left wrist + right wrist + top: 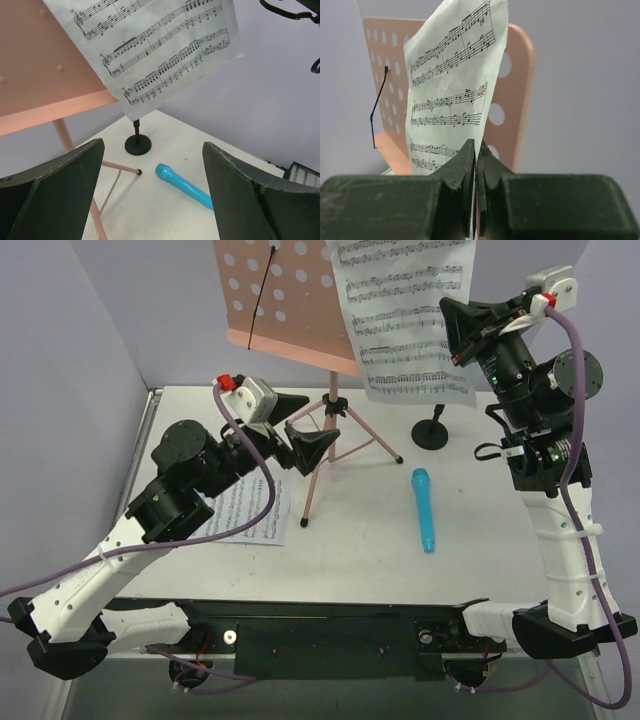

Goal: Set up the instrument practice props

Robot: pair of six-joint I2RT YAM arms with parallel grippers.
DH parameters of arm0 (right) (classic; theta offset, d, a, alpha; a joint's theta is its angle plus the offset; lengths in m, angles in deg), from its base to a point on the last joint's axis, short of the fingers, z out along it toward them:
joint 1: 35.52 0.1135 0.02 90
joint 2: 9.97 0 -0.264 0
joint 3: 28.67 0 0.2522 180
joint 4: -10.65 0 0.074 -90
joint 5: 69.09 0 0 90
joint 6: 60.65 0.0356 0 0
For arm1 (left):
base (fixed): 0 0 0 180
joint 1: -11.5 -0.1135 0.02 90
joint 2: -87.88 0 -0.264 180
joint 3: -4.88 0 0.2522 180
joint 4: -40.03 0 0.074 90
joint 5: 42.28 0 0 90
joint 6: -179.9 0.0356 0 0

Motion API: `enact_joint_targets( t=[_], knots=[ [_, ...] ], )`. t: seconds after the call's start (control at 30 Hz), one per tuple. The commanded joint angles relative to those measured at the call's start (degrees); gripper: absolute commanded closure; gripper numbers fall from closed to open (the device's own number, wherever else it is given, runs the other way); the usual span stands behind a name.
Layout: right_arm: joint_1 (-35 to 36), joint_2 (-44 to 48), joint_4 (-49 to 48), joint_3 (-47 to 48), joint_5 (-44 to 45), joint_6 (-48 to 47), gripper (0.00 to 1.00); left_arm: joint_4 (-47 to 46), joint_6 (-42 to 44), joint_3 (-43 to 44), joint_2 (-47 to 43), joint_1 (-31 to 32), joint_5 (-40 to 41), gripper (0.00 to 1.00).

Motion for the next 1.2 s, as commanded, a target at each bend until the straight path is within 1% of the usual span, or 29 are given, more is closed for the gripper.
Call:
enact_joint_targets(
  t=[0.0,0.1,0.17,0.23,0.33,0.37,0.5,0.57,0.6,0.67,0.87,0.93,1.07,1.17],
  knots=[
    [-5.2,-0.2,-14.7,0.8,-4.6,8.7,1.00,-2.8,-0.2,7.3,3.1,-3.0,-1.0,0.09],
    [-8.8,0.2,-19.3,-0.5,-4.5,12.3,1.00,-3.5,-2.0,10.3,6.9,-6.1,-3.6,0.10],
    [-10.4,1.2,-23.8,-3.2,-3.7,13.9,1.00,-4.1,-2.5,13.0,8.9,-7.3,-4.6,0.10],
    [-12.1,1.9,-26.4,-5.1,-3.6,15.1,1.00,-4.1,-3.0,15.1,11.0,-8.4,-5.5,0.10],
    [-14.9,3.1,-27.4,-7.2,-3.7,17.0,1.00,-4.1,-3.0,17.7,13.7,-9.3,-6.8,0.10],
    [-15.2,3.4,-28.4,-7.8,-3.7,17.6,1.00,-6.5,-3.2,18.5,15.0,-9.5,-7.5,0.10],
    [-17.8,5.8,-30.3,-12.1,-3.3,18.4,1.00,-10.0,-4.7,21.0,18.7,-9.9,-9.4,0.11],
    [-18.4,6.6,-30.3,-12.9,-3.8,18.3,1.00,-10.1,-5.4,23.4,21.2,-9.9,-10.3,0.11],
    [-20.2,7.2,-30.3,-13.3,-4.0,18.3,1.00,-9.8,-6.0,24.7,22.3,-9.9,-10.7,0.11],
    [-21.2,7.9,-30.4,-14.2,-4.1,18.8,1.00,-9.1,-6.9,27.8,25.8,-9.9,-11.6,0.11],
    [-22.3,8.8,-32.8,-16.9,-4.5,20.6,1.00,-11.6,-9.6,32.9,31.6,-9.9,-11.1,0.11],
    [-22.4,8.8,-33.7,-17.5,-4.3,21.3,1.00,-12.2,-10.0,34.9,33.0,-9.8,-9.4,0.13],
    [-22.5,8.8,-35.4,-18.9,-4.8,23.2,1.00,-14.5,-11.5,36.0,34.7,-9.8,-6.5,0.15],
    [-22.5,8.9,-35.8,-19.7,-5.1,23.6,1.00,-17.1,-13.3,36.2,35.5,-9.8,-6.2,0.18]
  ],
)
